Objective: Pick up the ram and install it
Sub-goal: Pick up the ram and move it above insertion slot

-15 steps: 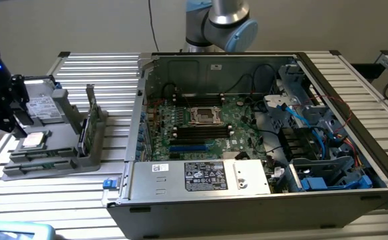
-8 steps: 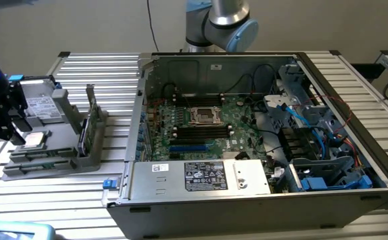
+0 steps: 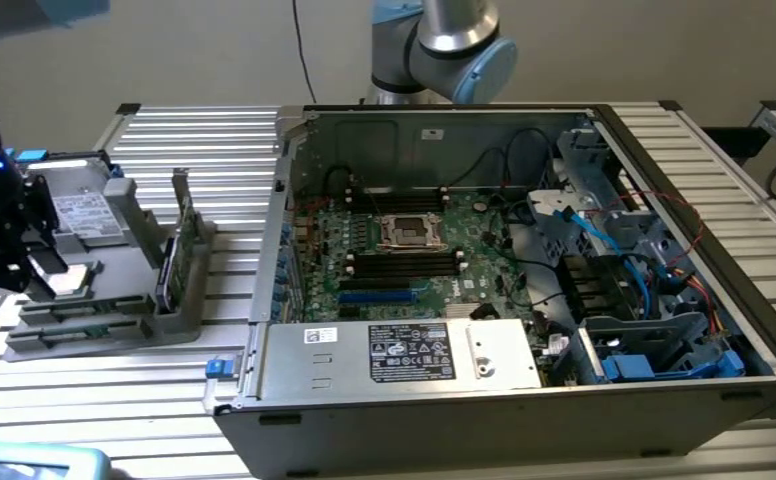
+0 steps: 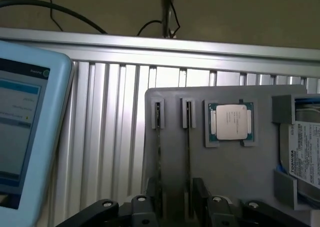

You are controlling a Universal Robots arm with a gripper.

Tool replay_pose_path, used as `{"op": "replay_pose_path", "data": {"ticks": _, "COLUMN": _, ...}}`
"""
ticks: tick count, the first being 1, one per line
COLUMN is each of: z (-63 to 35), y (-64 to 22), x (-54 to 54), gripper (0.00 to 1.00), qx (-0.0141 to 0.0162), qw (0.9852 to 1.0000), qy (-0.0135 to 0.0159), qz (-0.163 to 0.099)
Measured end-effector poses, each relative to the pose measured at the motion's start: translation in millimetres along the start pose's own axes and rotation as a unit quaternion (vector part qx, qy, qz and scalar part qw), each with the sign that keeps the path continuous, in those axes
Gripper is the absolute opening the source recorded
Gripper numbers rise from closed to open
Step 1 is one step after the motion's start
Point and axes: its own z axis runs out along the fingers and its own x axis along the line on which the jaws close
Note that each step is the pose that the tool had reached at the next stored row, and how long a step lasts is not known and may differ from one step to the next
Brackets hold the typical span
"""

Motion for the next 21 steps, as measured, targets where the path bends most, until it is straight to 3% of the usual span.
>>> {"op": "replay_pose_path", "data": {"ticks": 5, "z": 9.4, "y": -0.2, "x": 8.4, "gripper": 0.42, "qx": 0.0003, "qw": 1.0, "qy": -0.0001, "qz": 0.0}}
{"op": "replay_pose_path", "data": {"ticks": 21, "z": 38.3, "y": -5.4, "x": 12.8, "gripper": 0.42, "qx": 0.0001, "qw": 0.9999, "qy": 0.0001, "qz": -0.013}}
